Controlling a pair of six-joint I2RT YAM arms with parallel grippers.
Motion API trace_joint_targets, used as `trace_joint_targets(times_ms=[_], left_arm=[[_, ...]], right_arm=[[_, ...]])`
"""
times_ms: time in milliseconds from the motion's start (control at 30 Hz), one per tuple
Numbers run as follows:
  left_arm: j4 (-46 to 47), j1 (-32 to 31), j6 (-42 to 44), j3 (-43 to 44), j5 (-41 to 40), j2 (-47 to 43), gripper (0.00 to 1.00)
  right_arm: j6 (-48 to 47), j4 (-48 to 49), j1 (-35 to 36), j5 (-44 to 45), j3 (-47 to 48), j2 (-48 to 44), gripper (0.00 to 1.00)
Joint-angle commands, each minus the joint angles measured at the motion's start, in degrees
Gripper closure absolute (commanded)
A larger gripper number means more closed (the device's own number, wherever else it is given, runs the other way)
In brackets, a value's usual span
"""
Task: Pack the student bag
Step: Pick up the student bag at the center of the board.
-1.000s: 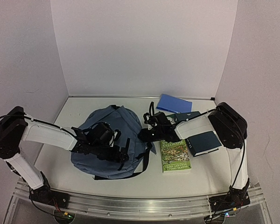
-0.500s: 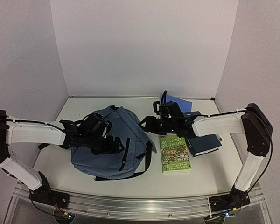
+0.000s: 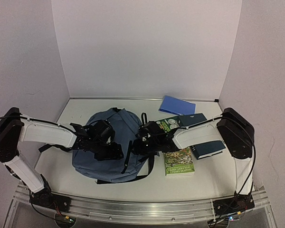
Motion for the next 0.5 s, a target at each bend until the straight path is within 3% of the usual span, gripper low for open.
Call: trace_joint_targets(times_ms=[0,267,467], left_arm=[[-0.9,0.0,-0.2,2.4,-1.4,0.7,0.33],[-2.7,0.0,0.3,2.6,-3.8,0.7,0.34],[-3.6,0.0,1.6,4.2,-5.3,0.9,0.33]], right_arm=[[-0.9,-2.6,0.0,6.1,4.6,2.4,0.47],[-2.9,-8.2,0.7,10.8,9.6,9.0,0.50],[-1.8,-9.2,1.2,12.0,8.2,9.7,0.84]])
